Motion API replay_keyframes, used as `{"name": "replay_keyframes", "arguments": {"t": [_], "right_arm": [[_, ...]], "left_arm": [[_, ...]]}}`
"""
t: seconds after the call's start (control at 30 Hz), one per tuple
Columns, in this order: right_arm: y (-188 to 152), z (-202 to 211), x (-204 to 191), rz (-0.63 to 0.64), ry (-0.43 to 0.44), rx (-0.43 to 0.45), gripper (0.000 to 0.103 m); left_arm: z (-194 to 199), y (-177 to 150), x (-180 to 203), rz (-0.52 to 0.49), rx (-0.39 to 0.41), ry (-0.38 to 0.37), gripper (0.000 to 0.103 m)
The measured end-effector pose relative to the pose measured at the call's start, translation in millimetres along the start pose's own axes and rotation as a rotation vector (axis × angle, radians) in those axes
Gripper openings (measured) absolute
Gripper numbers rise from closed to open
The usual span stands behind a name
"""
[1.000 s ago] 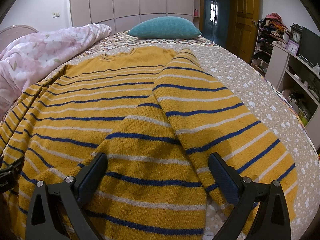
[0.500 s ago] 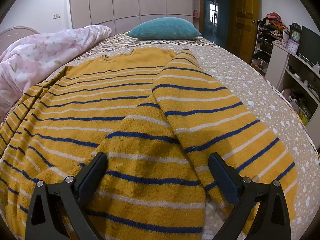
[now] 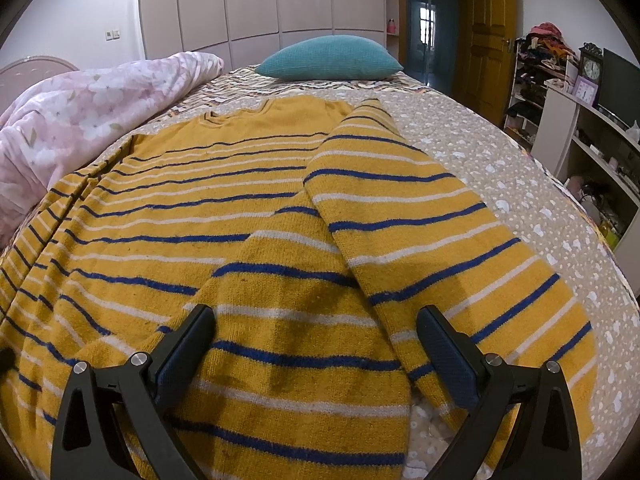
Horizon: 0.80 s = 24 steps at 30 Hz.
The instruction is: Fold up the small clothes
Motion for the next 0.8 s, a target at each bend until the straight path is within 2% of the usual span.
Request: {"name": "replay_keyframes", "arguments": {"t": [0.1,0.2,0.23,0.27,0.3,0.33,0.37,0.4,0.47,0.53,0.63,0.73,0.8], "right_arm": [[-1,0,0,-0.003,0.006,-0.002,0.102],[-2,-3,1,-0.019,0.043,-0.032,0.103],[0,-1,3,-0.038,0.082,-0.041,0.103],[2,4,6,-0.07,0.134,-0.043,0.1],[7,17,13,-0.128,0.206,-0.034,0.091],[11,29,22,-0.179,0.249,-0.019,0.088],[14,42,32,-0.221,0.28,-0.001,0.088],[18,57,47,-0.262,0.296,0.028,0.088],[17,84,86,-0.312,0.265,0.074,0.088],[6,97,125,-0.339,0.196,0.074,0.088],[-22,94,170,-0.359,0.083,-0.01,0.083],[-44,79,178,-0.372,0.068,-0.087,0.075],[-47,76,171,-0.359,0.067,-0.087,0.075]], "left_arm": [[8,-3,-14,0.074,-0.031,-0.036,0.008],[26,-1,-9,0.059,-0.008,-0.046,0.01],[34,2,-6,0.051,0.007,-0.045,0.011],[43,6,-2,0.047,0.025,-0.054,0.02],[51,11,1,0.047,0.043,-0.073,0.034],[57,16,4,0.049,0.06,-0.087,0.043],[66,20,5,0.055,0.088,-0.092,0.057],[72,23,5,0.06,0.111,-0.088,0.061],[80,26,6,0.058,0.137,-0.073,0.062],[79,24,10,0.047,0.134,-0.076,0.062],[69,14,20,0.035,0.09,-0.091,0.063],[62,6,29,0.021,0.049,-0.103,0.063],[62,3,35,0.013,0.04,-0.109,0.063]]}}
Point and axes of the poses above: each gripper's, at about its wrist camera, not at the fingertips, and z roughly against the way its jaws point, x to its right, y to its top, the point moved 10 cm from there along -z, roughly the way its jaws point, and after that the axes turned 4 degrees about x, right-handed, at the moved point
